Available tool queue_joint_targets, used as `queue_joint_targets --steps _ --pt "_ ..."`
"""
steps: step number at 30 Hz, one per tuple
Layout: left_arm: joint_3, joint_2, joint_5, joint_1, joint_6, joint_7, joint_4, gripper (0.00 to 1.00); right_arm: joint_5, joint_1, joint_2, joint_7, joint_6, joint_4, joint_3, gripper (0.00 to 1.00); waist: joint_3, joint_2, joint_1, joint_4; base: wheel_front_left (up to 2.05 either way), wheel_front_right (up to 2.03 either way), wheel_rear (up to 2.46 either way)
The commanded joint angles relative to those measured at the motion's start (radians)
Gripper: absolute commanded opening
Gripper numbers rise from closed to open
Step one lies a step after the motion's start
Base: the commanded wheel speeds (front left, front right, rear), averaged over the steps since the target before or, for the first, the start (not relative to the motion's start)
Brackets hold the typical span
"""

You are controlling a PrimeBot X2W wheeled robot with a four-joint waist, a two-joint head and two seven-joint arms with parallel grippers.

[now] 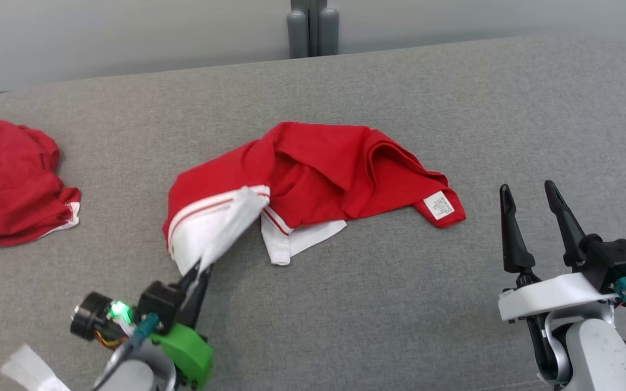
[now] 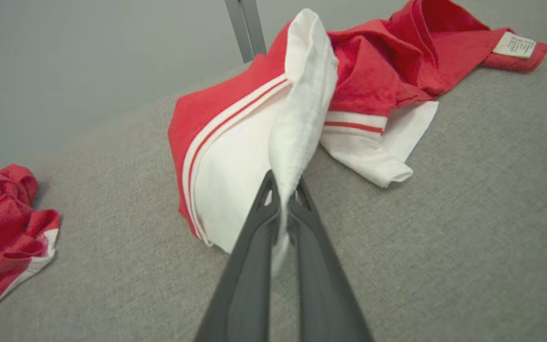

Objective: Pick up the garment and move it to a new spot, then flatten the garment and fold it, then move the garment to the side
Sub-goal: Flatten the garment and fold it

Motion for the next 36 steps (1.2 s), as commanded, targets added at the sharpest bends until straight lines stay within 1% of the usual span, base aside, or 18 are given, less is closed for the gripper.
queue_joint_targets --steps 1,4,8,10,12,13,14,17,20,23,26,27,30,33,36 --pt "-0.005 -0.006 0.003 0.041 0.005 -0.003 -0.006 0.00 0.009 0.018 -0.004 -0.003 -0.001 0.005 -0.001 1.00 -0.009 0.0000 0.0000 0.019 0.00 0.00 0.00" --pt "-0.013 -0.020 -0.007 0.114 0.016 -0.003 -0.014 0.00 0.009 0.021 -0.005 -0.003 -0.001 0.011 -0.003 1.00 -0.016 0.0000 0.0000 0.032 0.00 0.00 0.00" --pt "-0.013 -0.023 -0.012 0.195 0.032 -0.003 -0.004 0.00 0.010 0.032 -0.004 -0.003 -0.001 0.016 -0.006 1.00 -0.026 0.0000 0.0000 0.043 0.00 0.00 0.00" --pt "-0.001 -0.036 -0.031 0.226 0.025 -0.003 -0.014 0.00 0.012 0.035 -0.003 -0.003 -0.001 0.019 -0.005 1.00 -0.029 0.0000 0.0000 0.048 0.00 0.00 0.00" --pt "0.006 -0.041 -0.027 0.247 0.024 -0.003 -0.019 0.00 0.012 0.038 -0.003 -0.003 -0.001 0.020 -0.007 1.00 -0.033 0.0000 0.0000 0.053 0.00 0.00 0.00" --pt "0.012 -0.047 -0.028 0.251 0.024 -0.003 -0.025 0.36 0.012 0.039 -0.002 -0.003 -0.001 0.021 -0.009 1.00 -0.034 0.0000 0.0000 0.056 0.00 0.00 0.00" --pt "0.016 -0.051 -0.017 0.253 0.026 -0.003 -0.028 1.00 0.013 0.040 -0.002 -0.003 -0.001 0.022 -0.009 1.00 -0.037 0.0000 0.0000 0.060 0.00 0.00 0.00" --pt "0.061 -0.069 0.015 0.245 0.027 -0.003 -0.090 1.00 0.012 0.043 -0.002 -0.003 -0.001 0.026 -0.007 1.00 -0.044 0.0000 0.0000 0.065 0.00 0.00 0.00" --pt "0.143 -0.084 0.065 0.266 0.025 -0.003 -0.198 1.00 0.015 0.043 -0.005 -0.003 -0.001 0.028 -0.008 1.00 -0.049 0.0000 0.0000 0.069 0.00 0.00 0.00" --pt "0.236 -0.100 0.112 0.293 0.019 -0.002 -0.281 1.00 0.014 0.044 -0.006 -0.003 -0.001 0.027 -0.010 1.00 -0.051 0.0000 0.0000 0.069 0.00 0.00 0.00" --pt "0.334 -0.117 0.145 0.314 0.023 -0.002 -0.322 1.00 0.017 0.040 -0.008 -0.003 -0.001 0.029 -0.011 1.00 -0.050 0.0000 0.0000 0.066 0.00 0.00 0.00" --pt "0.384 -0.129 0.160 0.323 0.028 -0.002 -0.341 1.00 0.017 0.039 -0.008 -0.003 -0.001 0.030 -0.011 1.00 -0.050 0.0000 0.0000 0.065 0.00 0.00 0.00" --pt "0.484 -0.154 0.177 0.347 0.028 -0.002 -0.354 1.00 0.017 0.041 -0.006 -0.003 -0.001 0.029 -0.012 1.00 -0.048 0.0000 0.0000 0.061 0.00 0.00 0.00" --pt "0.600 -0.185 0.194 0.366 0.013 -0.002 -0.346 1.00 0.018 0.042 -0.005 -0.003 -0.001 0.030 -0.013 1.00 -0.044 0.0000 0.0000 0.057 0.00 0.00 0.00" --pt "0.687 -0.211 0.211 0.381 -0.003 -0.002 -0.325 1.00 0.020 0.041 -0.003 -0.003 -0.001 0.030 -0.016 1.00 -0.039 0.0000 0.0000 0.055 0.00 0.00 0.00"
